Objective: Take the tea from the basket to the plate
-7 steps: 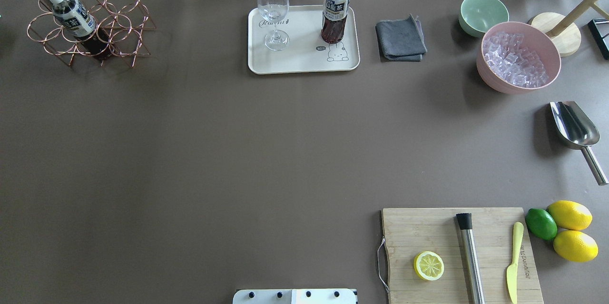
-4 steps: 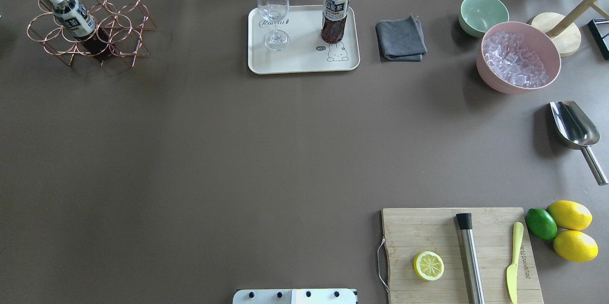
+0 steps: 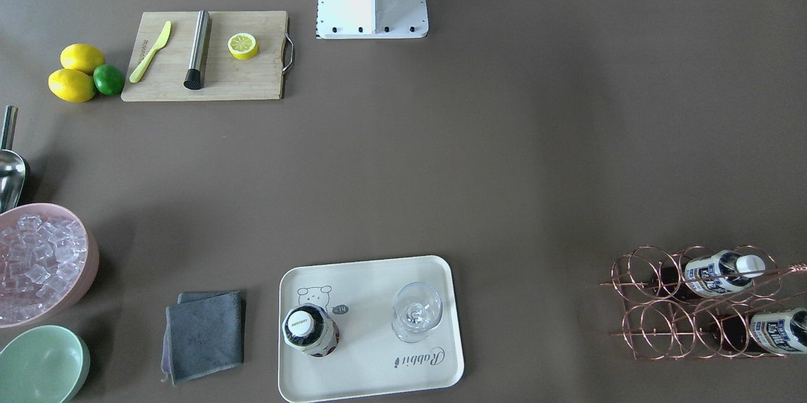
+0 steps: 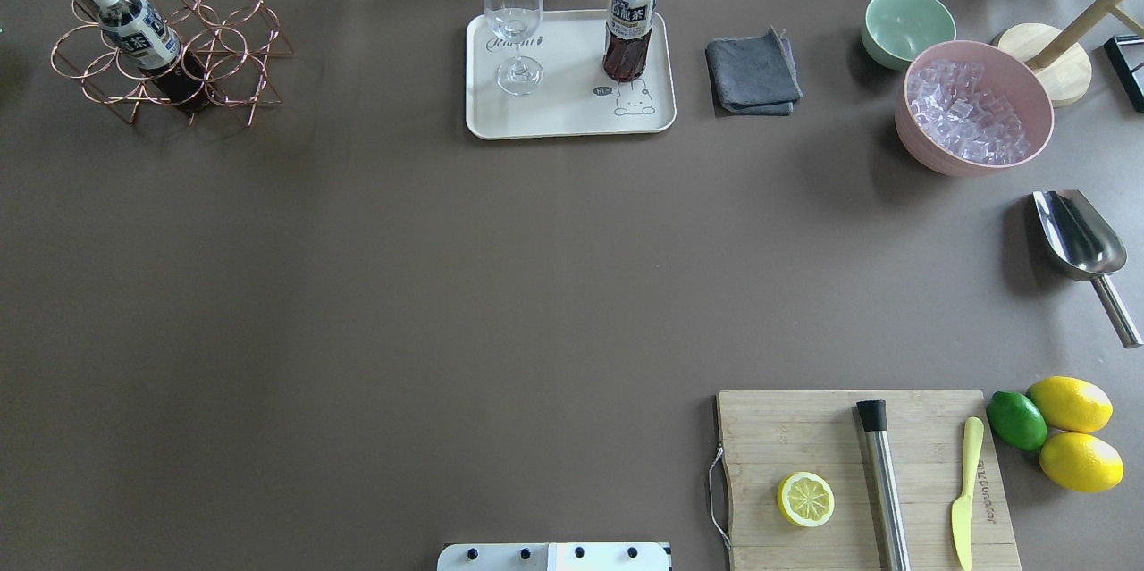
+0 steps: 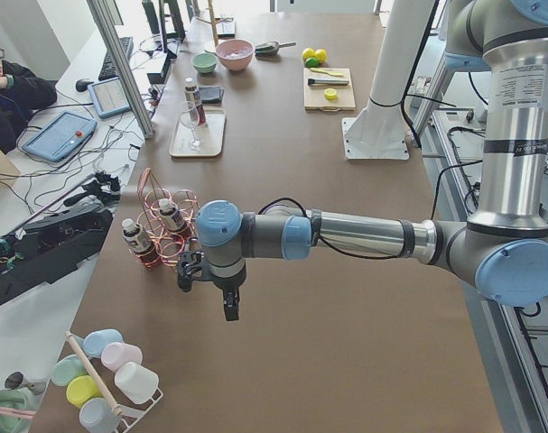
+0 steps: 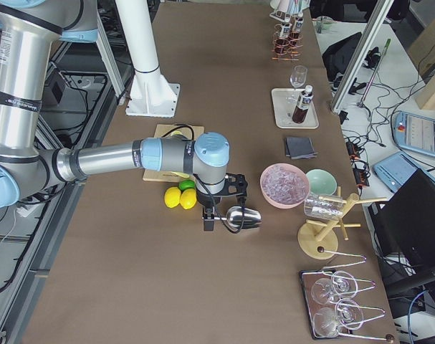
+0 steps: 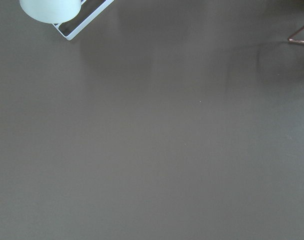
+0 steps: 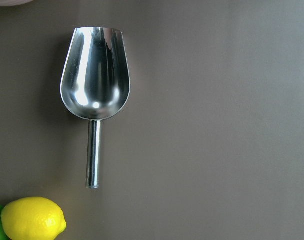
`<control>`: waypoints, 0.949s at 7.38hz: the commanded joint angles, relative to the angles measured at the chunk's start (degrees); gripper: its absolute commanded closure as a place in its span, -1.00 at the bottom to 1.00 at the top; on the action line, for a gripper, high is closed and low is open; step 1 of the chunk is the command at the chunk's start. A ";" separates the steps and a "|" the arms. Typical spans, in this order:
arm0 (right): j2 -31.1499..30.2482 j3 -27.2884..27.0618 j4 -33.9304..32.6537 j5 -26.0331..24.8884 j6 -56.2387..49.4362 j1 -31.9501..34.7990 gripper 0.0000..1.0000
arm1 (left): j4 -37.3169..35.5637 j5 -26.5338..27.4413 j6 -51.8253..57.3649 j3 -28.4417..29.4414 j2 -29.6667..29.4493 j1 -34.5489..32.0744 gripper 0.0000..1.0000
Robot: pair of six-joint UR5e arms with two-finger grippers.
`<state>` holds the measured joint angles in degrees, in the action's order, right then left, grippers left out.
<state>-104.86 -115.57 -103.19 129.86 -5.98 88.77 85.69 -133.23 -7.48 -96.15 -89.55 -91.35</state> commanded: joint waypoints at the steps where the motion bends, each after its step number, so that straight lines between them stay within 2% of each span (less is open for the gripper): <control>1: 0.00 0.00 -0.09 0.05 0.00 0.00 -1.00 | 0.09 0.08 -0.08 0.08 -0.09 0.38 -0.96; 7: 0.00 -0.53 -1.32 0.13 0.00 -0.09 -1.00 | -0.09 -0.01 -0.08 0.00 -0.10 0.38 -0.96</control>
